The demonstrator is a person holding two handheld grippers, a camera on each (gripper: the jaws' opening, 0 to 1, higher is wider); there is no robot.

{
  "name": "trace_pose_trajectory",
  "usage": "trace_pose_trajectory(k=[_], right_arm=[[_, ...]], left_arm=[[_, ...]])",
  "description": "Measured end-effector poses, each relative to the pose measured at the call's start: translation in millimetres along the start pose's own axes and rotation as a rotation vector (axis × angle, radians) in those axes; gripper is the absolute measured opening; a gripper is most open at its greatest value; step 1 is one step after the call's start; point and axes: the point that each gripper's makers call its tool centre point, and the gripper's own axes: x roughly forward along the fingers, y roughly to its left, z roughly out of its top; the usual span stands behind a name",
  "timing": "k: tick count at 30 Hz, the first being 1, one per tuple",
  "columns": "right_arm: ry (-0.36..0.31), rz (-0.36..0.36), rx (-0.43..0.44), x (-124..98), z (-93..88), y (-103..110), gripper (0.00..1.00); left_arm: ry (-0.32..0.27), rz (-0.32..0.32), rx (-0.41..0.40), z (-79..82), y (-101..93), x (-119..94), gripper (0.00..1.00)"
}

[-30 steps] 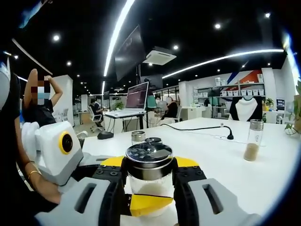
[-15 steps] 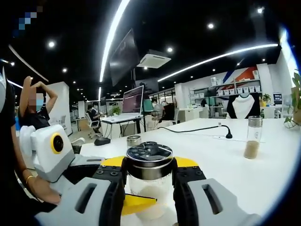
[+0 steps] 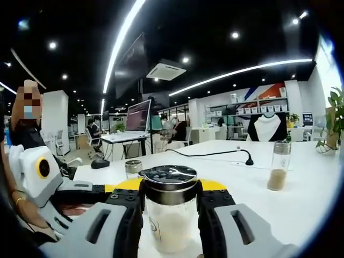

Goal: Rotate the seasoning bottle until the label or dispensing opening points toward the visible target arrow and the bottle remains upright within the marked orientation range

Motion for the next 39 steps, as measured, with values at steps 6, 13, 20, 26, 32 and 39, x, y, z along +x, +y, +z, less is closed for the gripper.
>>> trace_pose_trajectory(k=[6,13,20,26,32,39], right_arm=[[-0.012,-0.009,0.001,8.4,5.3,-5.3,0.35],[-0.006,-0.014,0.002,15.8,3.0,-7.9,0.35],[0.005,-0.012,0.002,25.3,-1.5,-7.4,0.35],[0.012,-0.007,0.003,29.3,-3.3,-8.6,0.35],[0.014,-0.012,0.003,28.8,-4.4,-10.5,0.36],[0.019,0.021,0.004,27.5,-8.4,-7.0,0.36]], left_arm=[[0.0,-0.045,0.019,2.9,-10.7,-0.7,0.69],[0.019,-0.121,-0.121,-4.6,-13.8,-7.2,0.81],[0.039,-0.088,-0.134,-8.5,-3.5,-14.4,0.89],[0.043,-0.082,-0.129,-9.1,-1.8,-15.1,0.89],[0.04,-0.079,-0.124,-7.9,-1.5,-14.4,0.88],[0.033,-0.058,-0.132,-6.8,4.8,-15.2,0.89]])
